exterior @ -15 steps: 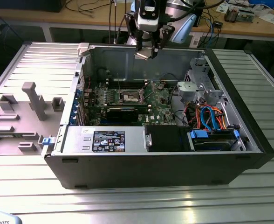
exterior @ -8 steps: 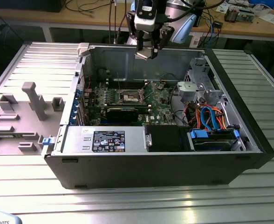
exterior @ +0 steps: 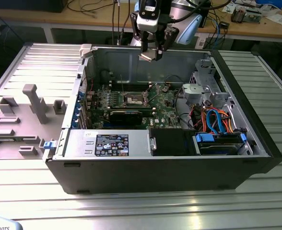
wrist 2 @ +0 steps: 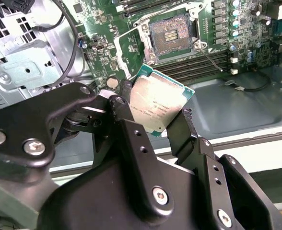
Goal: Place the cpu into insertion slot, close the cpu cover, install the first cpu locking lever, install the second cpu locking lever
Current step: 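Place the cpu into insertion slot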
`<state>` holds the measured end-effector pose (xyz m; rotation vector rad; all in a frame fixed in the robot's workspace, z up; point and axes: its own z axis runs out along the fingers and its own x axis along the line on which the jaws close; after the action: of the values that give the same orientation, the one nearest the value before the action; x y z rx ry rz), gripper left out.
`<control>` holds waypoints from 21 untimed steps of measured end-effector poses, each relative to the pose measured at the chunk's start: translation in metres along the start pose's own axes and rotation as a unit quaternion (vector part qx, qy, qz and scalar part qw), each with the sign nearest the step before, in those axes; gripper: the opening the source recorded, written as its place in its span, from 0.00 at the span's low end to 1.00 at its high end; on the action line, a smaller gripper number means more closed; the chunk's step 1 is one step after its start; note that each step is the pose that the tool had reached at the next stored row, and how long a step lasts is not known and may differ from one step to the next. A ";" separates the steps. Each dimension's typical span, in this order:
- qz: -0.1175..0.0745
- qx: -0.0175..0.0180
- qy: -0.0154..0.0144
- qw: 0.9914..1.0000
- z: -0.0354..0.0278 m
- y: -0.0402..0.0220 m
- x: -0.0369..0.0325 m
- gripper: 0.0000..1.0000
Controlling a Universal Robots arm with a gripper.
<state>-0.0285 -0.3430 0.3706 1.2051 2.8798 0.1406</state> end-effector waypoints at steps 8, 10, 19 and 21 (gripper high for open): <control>0.014 0.000 -0.001 1.000 0.0000 0.0000 0.0000 0.54; 0.018 0.000 -0.002 1.000 0.0000 0.0000 0.0000 0.54; 0.034 -0.001 -0.003 0.999 0.0000 0.0000 0.0000 0.54; 0.037 -0.001 -0.003 0.999 0.0000 0.0000 0.0000 0.54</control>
<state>-0.0286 -0.3430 0.3706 1.3112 2.8294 0.1394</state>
